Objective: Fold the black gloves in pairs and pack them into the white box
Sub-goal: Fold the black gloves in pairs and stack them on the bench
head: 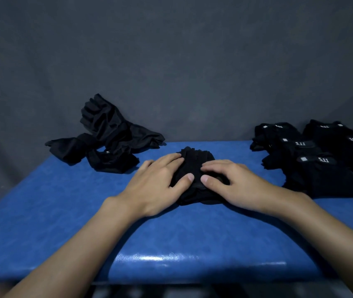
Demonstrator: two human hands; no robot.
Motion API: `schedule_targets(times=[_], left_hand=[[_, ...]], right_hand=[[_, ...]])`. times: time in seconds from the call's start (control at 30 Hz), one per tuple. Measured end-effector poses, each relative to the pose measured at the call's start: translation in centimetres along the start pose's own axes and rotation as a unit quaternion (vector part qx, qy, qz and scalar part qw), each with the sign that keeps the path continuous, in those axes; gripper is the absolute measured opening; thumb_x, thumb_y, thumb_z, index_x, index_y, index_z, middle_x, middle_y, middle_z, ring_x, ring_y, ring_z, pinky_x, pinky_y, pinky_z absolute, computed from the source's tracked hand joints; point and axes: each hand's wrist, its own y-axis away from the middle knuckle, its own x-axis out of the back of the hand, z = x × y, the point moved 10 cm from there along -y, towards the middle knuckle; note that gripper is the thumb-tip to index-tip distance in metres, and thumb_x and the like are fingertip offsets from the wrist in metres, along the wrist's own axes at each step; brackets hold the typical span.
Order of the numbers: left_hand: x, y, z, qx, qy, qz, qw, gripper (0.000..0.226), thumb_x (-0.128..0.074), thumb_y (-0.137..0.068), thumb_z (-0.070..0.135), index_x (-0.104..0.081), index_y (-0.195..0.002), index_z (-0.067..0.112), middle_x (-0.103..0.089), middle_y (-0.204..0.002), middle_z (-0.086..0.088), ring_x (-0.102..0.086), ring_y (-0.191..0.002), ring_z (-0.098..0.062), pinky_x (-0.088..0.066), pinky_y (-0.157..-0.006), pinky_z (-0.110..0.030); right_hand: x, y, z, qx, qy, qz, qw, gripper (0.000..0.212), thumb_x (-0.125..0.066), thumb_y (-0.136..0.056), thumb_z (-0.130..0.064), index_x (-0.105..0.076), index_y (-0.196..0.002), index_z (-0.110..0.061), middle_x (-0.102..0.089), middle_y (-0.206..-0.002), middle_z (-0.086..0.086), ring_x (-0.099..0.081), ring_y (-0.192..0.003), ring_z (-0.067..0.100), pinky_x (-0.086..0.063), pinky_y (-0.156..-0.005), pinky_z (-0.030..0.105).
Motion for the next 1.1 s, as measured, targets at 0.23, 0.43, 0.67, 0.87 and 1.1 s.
schedule_targets(times=[0.23,0.43,0.67,0.87,1.1], left_hand=[[0.0,0.2,0.0,-0.009,-0.076,-0.013,0.997,0.088,-0.007,-0.081,0.077,-0.043,-0.144,0.027,-0.038,-0.148,0.018,-0.030,-0.138,-0.002,-0.020,-0.114,-0.033],[0.4,0.1,1.1,-0.068,-0.082,0.019,0.994,0.086,-0.011,-0.086,0.073,-0.028,-0.155,0.024,-0.016,-0.163,0.014,-0.005,-0.150,0.000,-0.011,-0.122,-0.036],[-0.4,-0.1,0.4,-0.046,-0.091,-0.023,0.995,0.091,-0.002,-0.083,0.075,-0.027,-0.155,0.027,-0.017,-0.164,0.017,-0.001,-0.150,0.003,-0.007,-0.123,-0.039],[-0.5,-0.1,-0.4,-0.017,-0.097,-0.042,0.994,0.098,0.001,-0.078,0.081,-0.026,-0.155,0.028,-0.021,-0.163,0.017,-0.007,-0.150,0.002,-0.009,-0.123,-0.037],[-0.6,0.0,-0.4,-0.013,-0.093,-0.048,0.994,0.099,0.000,-0.077,0.082,-0.025,-0.156,0.027,-0.020,-0.163,0.016,-0.007,-0.151,-0.001,-0.009,-0.123,-0.036]], right_hand=[[-0.9,0.2,0.1,-0.004,0.048,-0.078,0.996,0.054,-0.043,-0.095,-0.051,-0.043,-0.144,-0.029,-0.030,-0.157,-0.011,-0.017,-0.146,0.003,-0.015,-0.121,0.037],[-1.2,0.0,-0.2,-0.018,0.072,-0.103,0.992,0.054,-0.041,-0.097,-0.050,-0.035,-0.147,-0.033,-0.015,-0.161,-0.013,-0.006,-0.148,0.004,-0.005,-0.120,0.038],[-1.7,-0.1,0.3,-0.039,0.082,-0.149,0.985,0.058,-0.037,-0.097,-0.052,-0.024,-0.151,-0.036,-0.002,-0.162,-0.017,0.006,-0.146,0.000,0.004,-0.118,0.035],[-1.9,0.1,0.6,-0.042,0.083,-0.186,0.978,0.067,-0.035,-0.098,-0.053,-0.012,-0.155,-0.027,0.006,-0.162,-0.015,0.010,-0.146,-0.002,0.005,-0.120,0.030],[-1.9,0.0,0.8,-0.060,0.070,-0.180,0.979,0.070,-0.037,-0.096,-0.054,-0.011,-0.155,-0.027,0.010,-0.162,-0.011,0.011,-0.146,0.001,0.005,-0.120,0.031]])
